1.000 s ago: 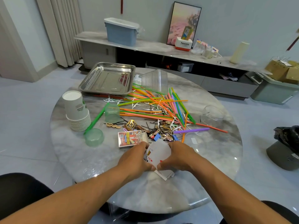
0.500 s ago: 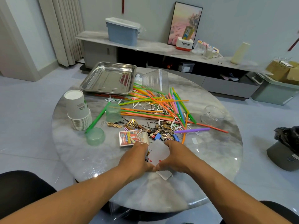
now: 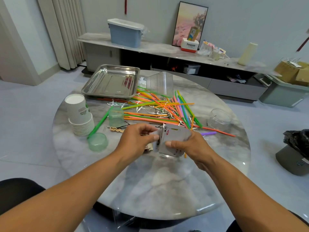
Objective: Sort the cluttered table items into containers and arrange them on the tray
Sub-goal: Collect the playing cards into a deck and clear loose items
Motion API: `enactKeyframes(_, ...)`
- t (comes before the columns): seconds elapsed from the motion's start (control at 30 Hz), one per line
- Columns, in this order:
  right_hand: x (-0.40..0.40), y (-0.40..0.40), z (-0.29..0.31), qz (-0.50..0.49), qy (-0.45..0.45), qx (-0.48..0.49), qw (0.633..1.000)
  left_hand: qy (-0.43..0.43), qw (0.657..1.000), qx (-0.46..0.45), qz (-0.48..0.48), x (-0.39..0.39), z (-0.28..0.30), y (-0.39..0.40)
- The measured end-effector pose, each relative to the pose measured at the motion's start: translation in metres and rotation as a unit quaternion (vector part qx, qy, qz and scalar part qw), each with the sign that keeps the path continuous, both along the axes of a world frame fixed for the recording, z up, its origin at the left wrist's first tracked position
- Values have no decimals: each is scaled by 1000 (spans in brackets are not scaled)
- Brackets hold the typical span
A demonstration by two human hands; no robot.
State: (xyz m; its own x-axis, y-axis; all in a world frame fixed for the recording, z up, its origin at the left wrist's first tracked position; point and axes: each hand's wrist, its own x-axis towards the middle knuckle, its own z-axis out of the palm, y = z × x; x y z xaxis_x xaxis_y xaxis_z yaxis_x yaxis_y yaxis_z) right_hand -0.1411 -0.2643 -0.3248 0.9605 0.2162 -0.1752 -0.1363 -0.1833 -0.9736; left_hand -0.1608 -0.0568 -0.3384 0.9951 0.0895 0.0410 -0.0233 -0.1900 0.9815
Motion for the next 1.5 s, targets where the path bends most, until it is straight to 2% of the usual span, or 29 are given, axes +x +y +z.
enactKeyframes(0.1, 8, -5, 5, -69, -8, 60, 996, -17, 998, 41, 40, 2, 1, 4)
enactKeyframes(0.2, 15, -12, 14, -92, -67, 96, 989, -34, 994, 94, 40, 0, -2, 6)
enactKeyframes(0.27, 15, -14, 18, -78, -85, 113, 987, -48, 991, 115, 40, -2, -2, 5)
enactKeyframes(0.33, 12, -14, 18, -11, -68, 123, 990, -42, 995, 78, 38, -1, -2, 4)
enactKeyframes(0.4, 7, -12, 13, 69, -46, 93, 992, -8, 1000, -15, 12, -1, 0, 2)
enactKeyframes(0.5, 0, -8, 11, 116, -37, 33, 992, 64, 989, -127, -50, -3, 3, 1)
enactKeyframes(0.6, -2, -9, 16, 142, -32, -2, 989, 122, 975, -157, -95, -5, 2, 5)
enactKeyframes(0.67, -2, -10, 18, 135, -56, -111, 983, 162, 969, -124, -139, -5, -1, 8)
enactKeyframes(0.77, -5, -8, 12, 131, -81, -319, 935, 210, 959, -3, -190, -9, -8, 11)
enactKeyframes(0.87, -13, -1, 1, 201, -112, -451, 863, 221, 945, 93, -222, -14, -15, 8)
enactKeyframes(1.0, -19, 13, -11, 246, -223, -562, 758, 198, 948, 133, -213, -13, -21, 4)
enactKeyframes(1.1, -19, 18, -15, 224, -294, -573, 731, 144, 959, 118, -213, -18, -27, 0)
enactKeyframes(1.2, -20, 20, -19, 182, -307, -549, 756, 82, 976, 55, -195, -27, -33, -10)
enactKeyframes(1.3, -21, 21, -23, 146, -273, -532, 788, 58, 981, 30, -184, -30, -37, -17)
enactKeyframes(1.43, -22, 13, -27, 79, -128, -440, 885, 40, 980, 87, -176, -33, -41, -23)
enactKeyframes(1.5, -25, 7, -32, 44, -74, -384, 919, 31, 980, 104, -169, -34, -44, -29)
